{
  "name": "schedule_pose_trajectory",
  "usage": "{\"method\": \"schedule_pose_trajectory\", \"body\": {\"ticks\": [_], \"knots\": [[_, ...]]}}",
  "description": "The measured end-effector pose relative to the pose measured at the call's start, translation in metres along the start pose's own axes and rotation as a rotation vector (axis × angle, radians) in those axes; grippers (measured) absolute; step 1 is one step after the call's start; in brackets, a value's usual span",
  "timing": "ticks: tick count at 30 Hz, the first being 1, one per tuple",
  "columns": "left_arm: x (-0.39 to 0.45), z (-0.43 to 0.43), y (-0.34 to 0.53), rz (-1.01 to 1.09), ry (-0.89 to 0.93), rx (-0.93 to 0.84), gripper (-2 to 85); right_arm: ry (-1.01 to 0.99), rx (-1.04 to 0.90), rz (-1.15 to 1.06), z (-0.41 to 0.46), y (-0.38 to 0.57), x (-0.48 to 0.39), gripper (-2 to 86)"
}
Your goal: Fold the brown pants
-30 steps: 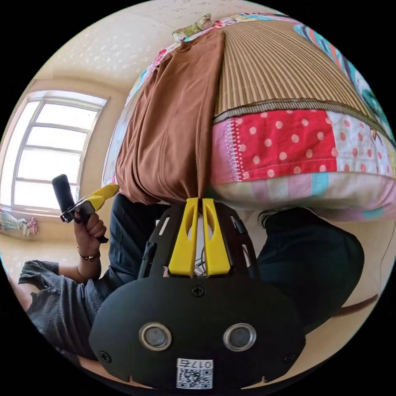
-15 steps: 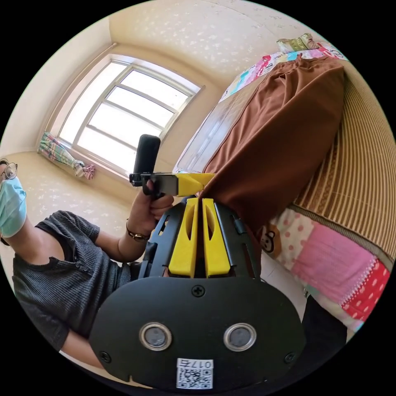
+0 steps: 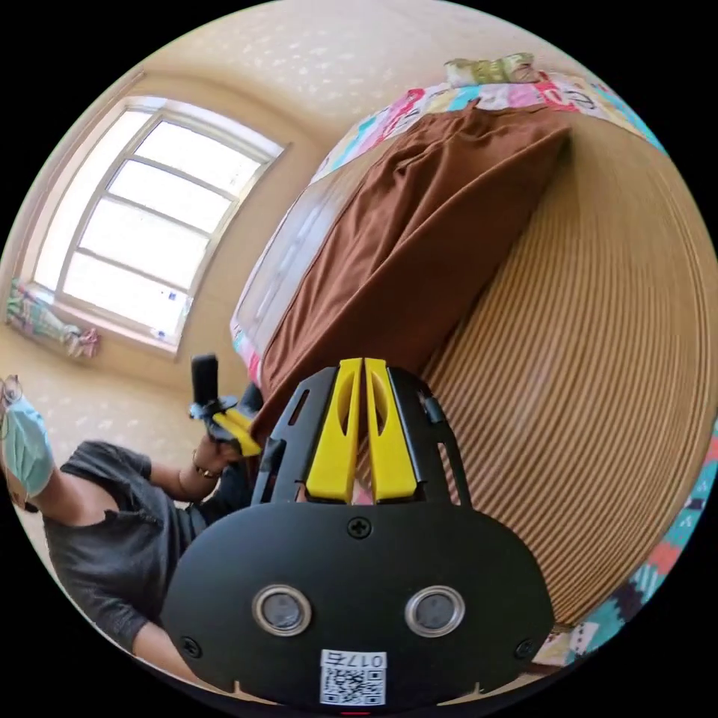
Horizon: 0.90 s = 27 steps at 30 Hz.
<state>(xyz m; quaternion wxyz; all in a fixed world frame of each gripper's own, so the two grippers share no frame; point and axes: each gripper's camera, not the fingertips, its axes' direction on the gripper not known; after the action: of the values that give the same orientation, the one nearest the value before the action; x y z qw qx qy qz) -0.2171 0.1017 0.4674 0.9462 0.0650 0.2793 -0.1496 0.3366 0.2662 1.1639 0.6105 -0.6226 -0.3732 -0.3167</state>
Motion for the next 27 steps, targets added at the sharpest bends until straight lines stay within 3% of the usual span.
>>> {"method": "schedule_pose_trajectory", "body": {"ticks": [4, 6, 8, 11, 14, 16, 19, 23, 27], "knots": [[-0.001, -0.013, 0.006, -0.002, 0.007, 0.041, 3.7, 0.114, 0.161, 0.19, -0.01, -0.104, 0.048, 15.9], [-0.001, -0.018, 0.008, 0.0, 0.017, 0.056, 3.6, 0.152, 0.174, 0.26, -0.001, -0.141, 0.064, 16.9], [-0.002, -0.024, 0.009, -0.007, 0.046, 0.064, 3.7, 0.211, 0.182, 0.334, 0.01, -0.166, 0.076, 15.7], [-0.002, -0.033, 0.009, -0.007, 0.075, 0.077, 3.7, 0.238, 0.18, 0.387, 0.031, -0.195, 0.081, 7.0], [-0.005, -0.045, 0.009, -0.001, 0.152, 0.112, 3.7, 0.411, 0.19, 0.299, 0.05, -0.225, 0.031, 3.1], [-0.005, -0.055, 0.007, 0.014, 0.219, 0.134, 3.6, 0.638, 0.184, 0.101, 0.077, -0.253, -0.044, 2.3], [0.0, -0.079, 0.003, 0.058, 0.291, 0.149, 3.3, 0.796, 0.233, -0.148, 0.113, -0.279, -0.145, 1.8], [0.01, -0.134, 0.014, 0.074, 0.262, 0.212, 3.3, 0.722, 0.257, -0.29, 0.151, -0.306, -0.229, 1.7], [0.006, -0.181, 0.037, 0.039, 0.17, 0.265, 3.4, 0.305, 0.158, -0.203, 0.192, -0.339, -0.239, 1.6]]}}
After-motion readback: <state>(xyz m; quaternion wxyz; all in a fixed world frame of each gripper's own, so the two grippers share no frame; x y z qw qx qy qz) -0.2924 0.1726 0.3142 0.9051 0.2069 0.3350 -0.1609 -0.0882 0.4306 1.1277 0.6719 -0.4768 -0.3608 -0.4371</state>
